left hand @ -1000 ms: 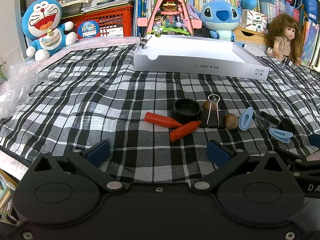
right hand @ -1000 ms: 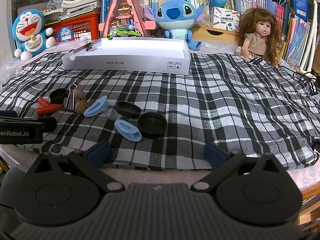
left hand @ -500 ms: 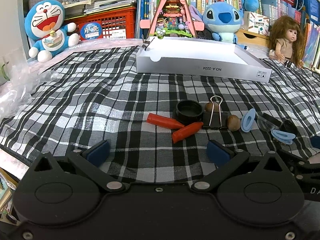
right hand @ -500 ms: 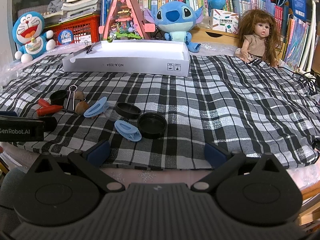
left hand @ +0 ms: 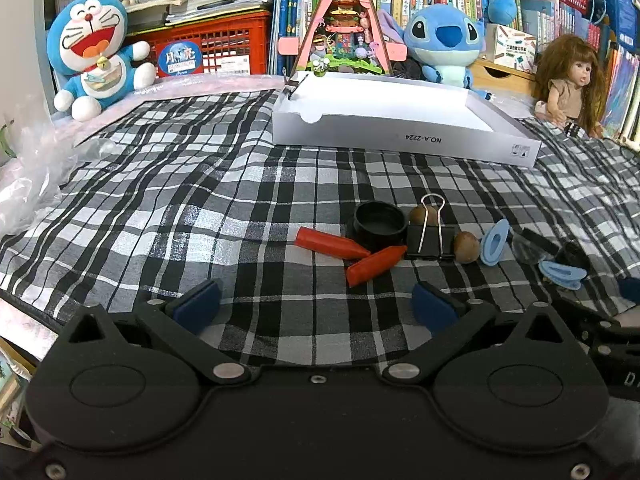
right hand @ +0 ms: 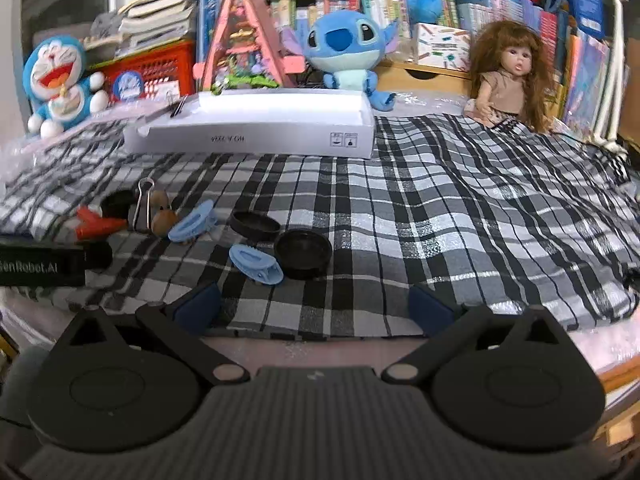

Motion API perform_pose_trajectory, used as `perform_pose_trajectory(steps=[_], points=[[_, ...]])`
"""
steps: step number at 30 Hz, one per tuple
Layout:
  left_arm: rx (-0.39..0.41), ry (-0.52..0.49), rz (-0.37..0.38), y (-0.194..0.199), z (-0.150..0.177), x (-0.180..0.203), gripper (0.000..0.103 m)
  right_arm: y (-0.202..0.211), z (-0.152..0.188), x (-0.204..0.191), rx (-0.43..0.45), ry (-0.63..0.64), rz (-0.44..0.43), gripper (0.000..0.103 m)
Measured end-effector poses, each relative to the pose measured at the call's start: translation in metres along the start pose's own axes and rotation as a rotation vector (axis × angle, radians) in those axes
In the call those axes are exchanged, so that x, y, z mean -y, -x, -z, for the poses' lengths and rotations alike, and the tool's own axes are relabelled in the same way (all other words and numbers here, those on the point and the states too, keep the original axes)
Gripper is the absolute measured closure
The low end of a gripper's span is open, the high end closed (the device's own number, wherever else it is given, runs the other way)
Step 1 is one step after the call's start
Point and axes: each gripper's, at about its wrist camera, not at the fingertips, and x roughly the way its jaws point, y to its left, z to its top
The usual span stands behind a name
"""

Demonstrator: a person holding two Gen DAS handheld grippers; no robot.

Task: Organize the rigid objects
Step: 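Grasp the orange stick with the left gripper while the right gripper grasps the light blue plastic piece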

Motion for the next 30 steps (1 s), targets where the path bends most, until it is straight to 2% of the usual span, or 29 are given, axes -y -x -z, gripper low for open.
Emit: perform_pose_trajectory(steps=[5,7,8,10,15,19,23,28,30], points=[[0.022,0.064,0.038,0.006,-0.004,-0.011,0.029,0.012,0.002,-0.008,0.061,0.010,-0.020,0.006],[0.028,0.098,0.069,0.009,-0.007,-0.016,0.037,0.014,0.000,-0.011,0.072,0.008,-0.030,0.012],[0.030,0.110,0.087,0.011,-0.007,-0.018,0.046,0.014,-0.001,-0.011,0.069,-0.002,-0.038,0.014],[0.026,0.120,0.121,0.013,-0.008,-0.018,0.056,0.014,-0.003,-0.010,0.060,-0.025,-0.051,0.023],[0.021,0.096,0.175,0.015,-0.006,-0.010,0.064,0.013,-0.003,-0.009,0.051,-0.053,-0.062,0.035],[0.025,0.066,0.166,0.011,-0.005,0.000,0.065,0.009,-0.004,-0.013,0.041,-0.047,-0.061,0.036],[0.029,0.033,0.158,0.008,-0.005,0.006,0.073,0.002,-0.005,-0.016,0.033,-0.056,-0.068,0.036],[0.044,0.002,0.146,0.002,-0.007,0.011,0.073,-0.005,-0.008,-0.019,0.036,-0.066,-0.061,0.036],[0.054,-0.010,0.140,0.000,-0.007,0.015,0.068,-0.008,-0.009,-0.020,0.035,-0.070,-0.056,0.036]])
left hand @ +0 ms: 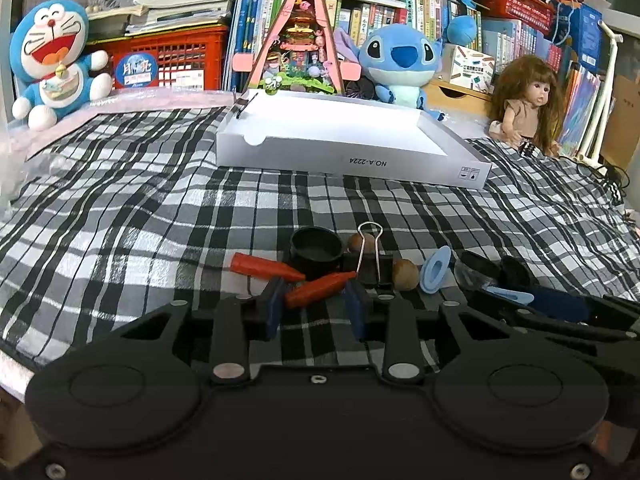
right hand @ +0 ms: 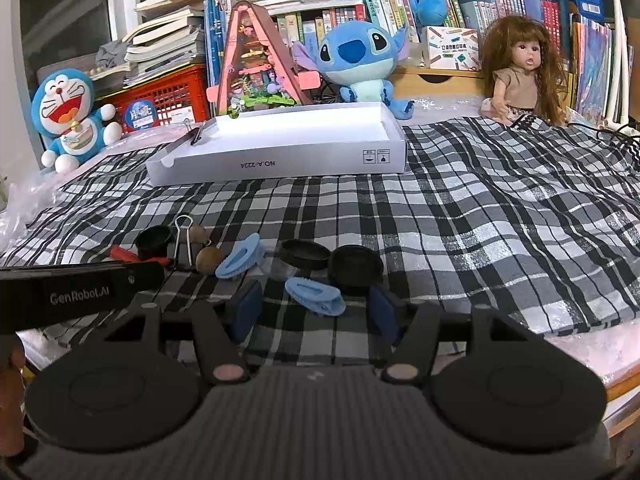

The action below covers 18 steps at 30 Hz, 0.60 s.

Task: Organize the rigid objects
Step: 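Grasp the orange stick with the left gripper while the right gripper grasps the light blue plastic piece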

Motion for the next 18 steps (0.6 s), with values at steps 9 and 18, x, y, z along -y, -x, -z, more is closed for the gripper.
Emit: perform_pose_trajectory(steps=[9,18], points=[[0.018,-0.017,0.009,-0.005,0.001,0.010,0.053,-0.004,-0.001,-0.001,0.009,-0.014,0.007,0.034],[0.043,-0.022,-0.010,-0.008,0.003,0.013,0.054,-0.004,0.001,-0.001,0.036,-0.057,0.082,0.029]])
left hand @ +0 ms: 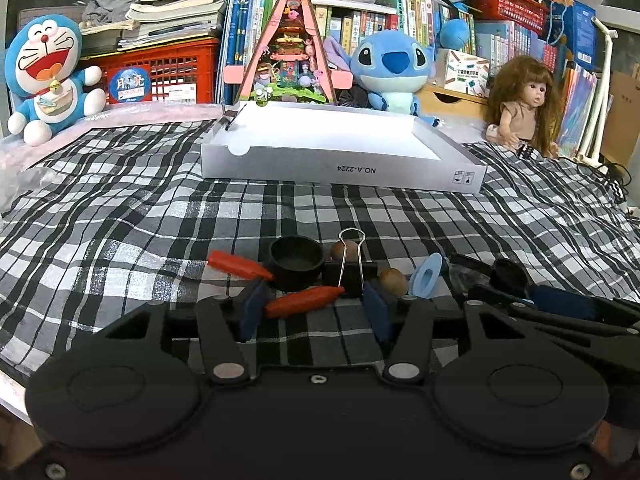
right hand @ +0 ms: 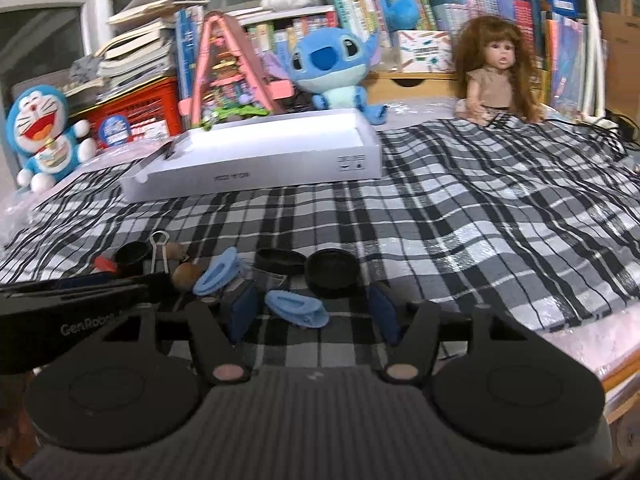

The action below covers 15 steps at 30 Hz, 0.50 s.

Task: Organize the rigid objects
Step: 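Grasp the orange stick with the left gripper while the right gripper grasps the light blue plastic piece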

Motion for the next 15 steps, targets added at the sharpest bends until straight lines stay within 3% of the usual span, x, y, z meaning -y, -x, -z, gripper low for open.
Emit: perform_pose_trajectory(steps=[3,5,7,10,15], points=[[0.010,-0.028,-0.017,-0.001,0.002,0.003,0.064,-0.001,0.001,-0.002,0.008,0.010,0.020,0.029],[0.016,-0.039,-0.016,0.000,0.004,0.004,0.064,-0.002,0.003,-0.004,0.017,0.021,0.030,0.032],[0.019,-0.038,-0.011,0.002,0.004,0.003,0.064,-0.001,0.004,-0.004,0.027,0.014,0.042,0.058],[0.015,-0.031,0.005,0.005,0.003,0.001,0.064,0.002,0.003,-0.001,0.038,0.004,0.044,0.075],[0.019,-0.032,0.011,0.011,0.002,0.000,0.064,0.005,0.001,0.007,0.032,-0.005,0.020,0.083]])
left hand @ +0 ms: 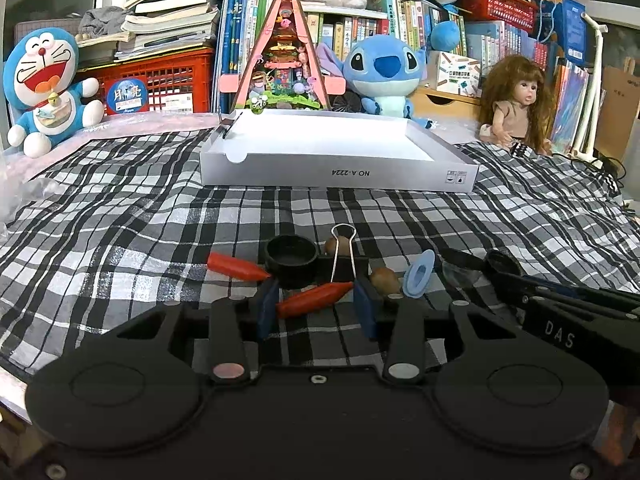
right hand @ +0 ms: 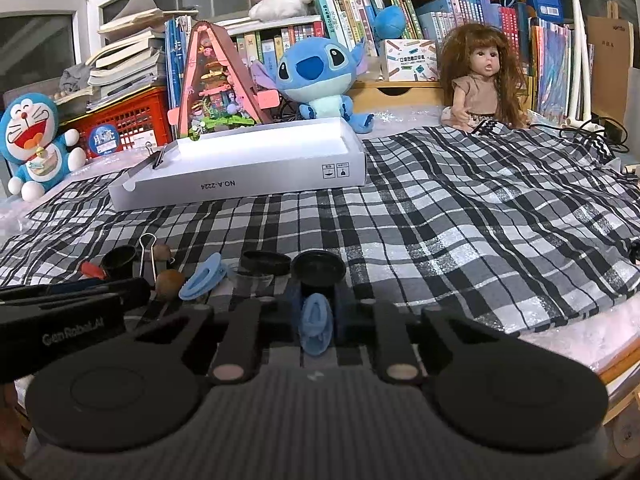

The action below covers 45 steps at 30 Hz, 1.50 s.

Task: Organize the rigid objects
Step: 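Grasp the orange stick with the left gripper while the right gripper grasps the light blue plastic piece, then carry the orange stick and blue piece over the white tray with both grippers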

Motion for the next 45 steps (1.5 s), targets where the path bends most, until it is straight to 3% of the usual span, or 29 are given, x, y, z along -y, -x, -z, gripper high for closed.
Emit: perform_pose_trajectory(steps=[14,34,45], points=[[0.021,-0.024,0.017,0.014,-0.006,0.004,0.064,0.015,-0.003,0.003,0.038,0.039,-0.052,0.083],[0.021,-0.034,0.024,0.019,-0.008,0.003,0.064,0.017,0.001,0.006,0.027,0.065,-0.075,0.083],[0.035,-0.055,0.045,0.013,-0.037,0.002,0.064,0.010,-0.022,0.008,0.020,0.044,-0.118,0.083]])
